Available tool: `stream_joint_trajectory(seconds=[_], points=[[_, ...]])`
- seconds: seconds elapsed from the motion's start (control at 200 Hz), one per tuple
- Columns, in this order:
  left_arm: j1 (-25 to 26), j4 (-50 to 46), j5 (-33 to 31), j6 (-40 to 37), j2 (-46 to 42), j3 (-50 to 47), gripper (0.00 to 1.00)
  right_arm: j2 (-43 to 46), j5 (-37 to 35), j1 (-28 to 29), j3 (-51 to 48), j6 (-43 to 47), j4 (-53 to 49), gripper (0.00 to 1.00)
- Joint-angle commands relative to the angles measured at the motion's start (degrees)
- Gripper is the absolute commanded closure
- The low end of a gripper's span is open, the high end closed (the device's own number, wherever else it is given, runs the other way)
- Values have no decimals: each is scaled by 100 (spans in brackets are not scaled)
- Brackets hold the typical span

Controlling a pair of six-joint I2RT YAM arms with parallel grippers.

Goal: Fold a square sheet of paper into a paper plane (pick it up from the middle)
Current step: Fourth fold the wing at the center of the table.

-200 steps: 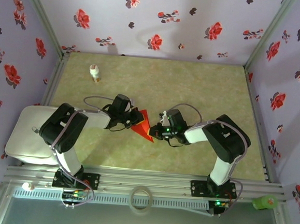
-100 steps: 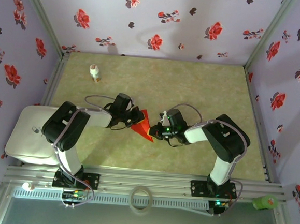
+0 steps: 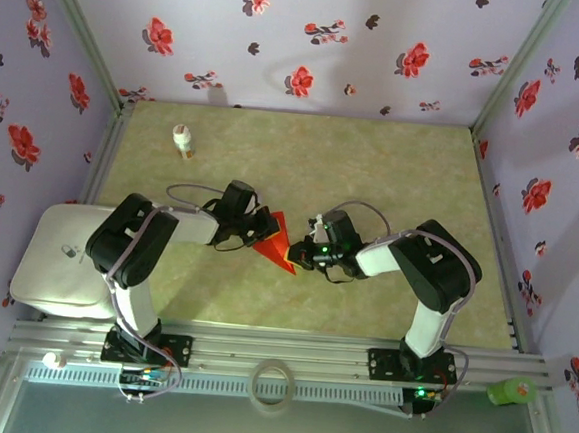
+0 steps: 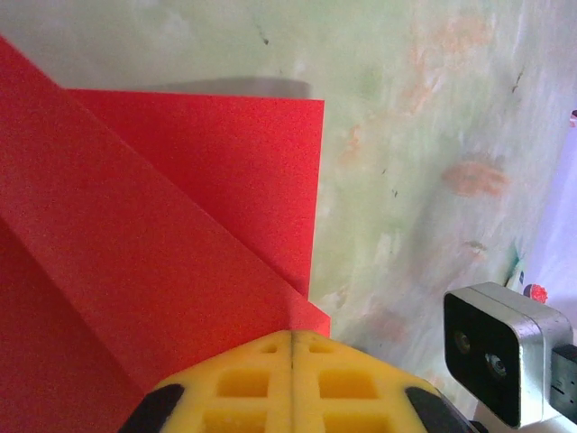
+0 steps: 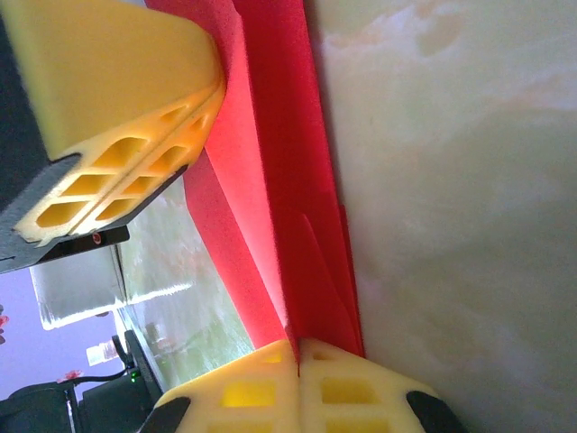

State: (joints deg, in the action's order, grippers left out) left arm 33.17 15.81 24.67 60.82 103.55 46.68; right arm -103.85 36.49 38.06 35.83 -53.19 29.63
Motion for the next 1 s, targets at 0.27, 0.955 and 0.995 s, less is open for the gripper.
stream_joint_trajectory(seconds=[0.27,0.955,0.995], points=[[23,-140,63,-191,222,176,97,-438,-207,134,-62,-35,-325,100],[26,-410,97,-311,540,239,97,-377,-178,73,-46,-44,-423,97],[23,-429,99,-320,561,239,97,-355,-162,75,-38,-51,-443,97]])
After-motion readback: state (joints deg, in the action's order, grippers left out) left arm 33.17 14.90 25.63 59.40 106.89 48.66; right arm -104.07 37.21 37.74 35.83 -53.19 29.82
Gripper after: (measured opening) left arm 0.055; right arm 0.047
